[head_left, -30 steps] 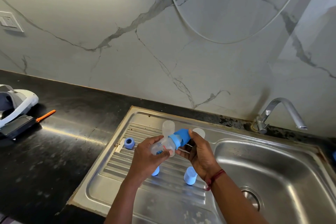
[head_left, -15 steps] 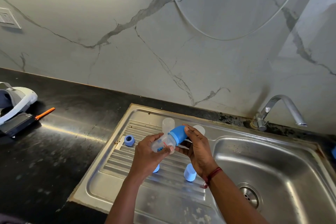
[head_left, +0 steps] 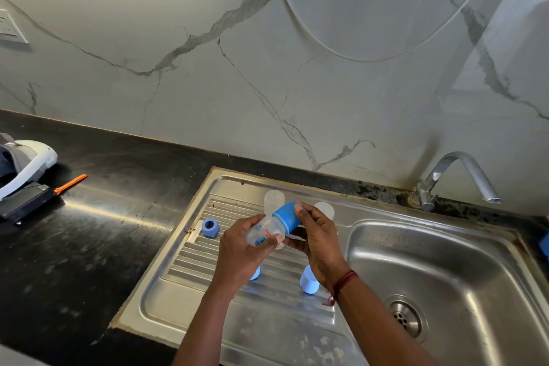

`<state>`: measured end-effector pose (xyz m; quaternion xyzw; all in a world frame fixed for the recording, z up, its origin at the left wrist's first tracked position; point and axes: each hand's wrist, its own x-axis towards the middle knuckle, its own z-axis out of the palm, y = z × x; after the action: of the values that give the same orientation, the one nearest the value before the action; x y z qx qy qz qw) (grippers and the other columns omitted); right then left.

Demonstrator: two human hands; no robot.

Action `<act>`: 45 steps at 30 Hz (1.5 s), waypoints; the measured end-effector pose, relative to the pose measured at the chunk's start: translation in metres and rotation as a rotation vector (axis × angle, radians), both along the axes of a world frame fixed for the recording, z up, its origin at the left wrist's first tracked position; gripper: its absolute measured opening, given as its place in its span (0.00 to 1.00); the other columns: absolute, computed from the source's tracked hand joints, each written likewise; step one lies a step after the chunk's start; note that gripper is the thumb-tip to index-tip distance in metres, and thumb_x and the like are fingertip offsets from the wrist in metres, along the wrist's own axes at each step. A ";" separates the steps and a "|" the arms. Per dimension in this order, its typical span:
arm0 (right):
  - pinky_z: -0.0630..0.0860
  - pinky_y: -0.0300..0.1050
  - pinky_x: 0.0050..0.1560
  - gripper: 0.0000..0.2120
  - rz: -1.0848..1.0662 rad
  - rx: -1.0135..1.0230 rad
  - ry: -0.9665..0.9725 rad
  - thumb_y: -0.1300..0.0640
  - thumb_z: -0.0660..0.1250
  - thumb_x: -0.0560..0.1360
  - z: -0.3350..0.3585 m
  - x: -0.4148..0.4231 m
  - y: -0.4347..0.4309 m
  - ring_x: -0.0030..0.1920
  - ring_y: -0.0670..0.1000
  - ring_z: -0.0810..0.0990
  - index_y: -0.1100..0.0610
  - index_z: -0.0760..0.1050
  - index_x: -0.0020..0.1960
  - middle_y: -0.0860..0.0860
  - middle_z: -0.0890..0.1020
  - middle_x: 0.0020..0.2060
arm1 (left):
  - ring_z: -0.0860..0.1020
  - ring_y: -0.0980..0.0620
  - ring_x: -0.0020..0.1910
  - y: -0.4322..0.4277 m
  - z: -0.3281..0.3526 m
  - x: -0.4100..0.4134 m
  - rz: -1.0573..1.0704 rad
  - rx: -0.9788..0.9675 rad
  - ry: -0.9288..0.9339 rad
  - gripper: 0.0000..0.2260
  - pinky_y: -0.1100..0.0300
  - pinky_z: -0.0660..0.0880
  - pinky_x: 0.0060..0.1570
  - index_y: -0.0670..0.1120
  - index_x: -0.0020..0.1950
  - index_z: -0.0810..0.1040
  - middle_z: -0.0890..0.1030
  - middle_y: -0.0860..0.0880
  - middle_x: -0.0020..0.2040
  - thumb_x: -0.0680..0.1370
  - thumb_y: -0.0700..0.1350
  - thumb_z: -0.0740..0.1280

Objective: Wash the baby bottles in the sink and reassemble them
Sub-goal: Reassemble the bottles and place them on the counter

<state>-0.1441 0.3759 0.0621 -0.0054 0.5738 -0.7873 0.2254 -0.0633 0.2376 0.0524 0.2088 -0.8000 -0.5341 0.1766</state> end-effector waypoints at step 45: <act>0.80 0.59 0.57 0.20 0.311 0.091 -0.033 0.54 0.72 0.76 0.005 0.005 -0.037 0.50 0.58 0.83 0.57 0.73 0.65 0.59 0.83 0.53 | 0.80 0.53 0.57 -0.011 -0.003 0.009 0.123 0.287 0.202 0.16 0.66 0.79 0.49 0.52 0.62 0.76 0.81 0.54 0.57 0.76 0.40 0.71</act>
<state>-0.1394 0.3390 0.0669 -0.0708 0.5974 -0.7162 0.3539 -0.0542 0.2264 0.0491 0.2254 -0.6795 -0.6493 0.2567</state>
